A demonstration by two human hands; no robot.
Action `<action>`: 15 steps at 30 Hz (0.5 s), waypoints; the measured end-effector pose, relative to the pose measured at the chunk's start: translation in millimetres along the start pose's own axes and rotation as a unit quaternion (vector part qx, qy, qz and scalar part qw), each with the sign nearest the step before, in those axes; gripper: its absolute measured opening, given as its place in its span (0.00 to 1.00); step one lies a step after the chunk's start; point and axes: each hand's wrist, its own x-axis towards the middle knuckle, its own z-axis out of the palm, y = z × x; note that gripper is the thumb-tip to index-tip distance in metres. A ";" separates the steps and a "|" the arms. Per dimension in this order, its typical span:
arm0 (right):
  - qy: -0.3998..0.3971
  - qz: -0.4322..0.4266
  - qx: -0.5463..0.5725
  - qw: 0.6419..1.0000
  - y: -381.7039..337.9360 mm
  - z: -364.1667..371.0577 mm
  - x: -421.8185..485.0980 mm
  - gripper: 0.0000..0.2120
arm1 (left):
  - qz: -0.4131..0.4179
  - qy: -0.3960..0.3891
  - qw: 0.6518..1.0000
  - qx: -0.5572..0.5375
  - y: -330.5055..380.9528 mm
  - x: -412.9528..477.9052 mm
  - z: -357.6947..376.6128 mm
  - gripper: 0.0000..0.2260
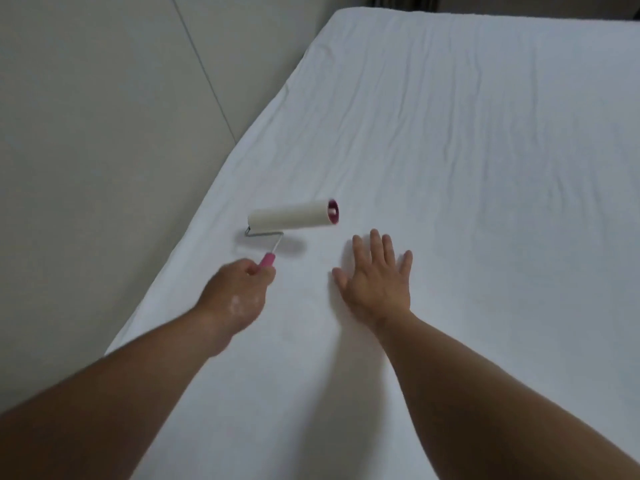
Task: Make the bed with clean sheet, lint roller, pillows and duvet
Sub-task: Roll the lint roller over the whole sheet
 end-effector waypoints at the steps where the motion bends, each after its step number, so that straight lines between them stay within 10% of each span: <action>1: 0.005 0.015 0.004 1.000 -0.5 9.4 6.2 0.36 | 0.028 0.012 0.999 0.028 10.4 19.5 -2.5 0.16; 15: 0.136 0.031 -0.013 0.990 13.9 76.8 23.2 0.37 | 0.150 0.102 0.903 0.389 124.9 226.4 -10.1 0.16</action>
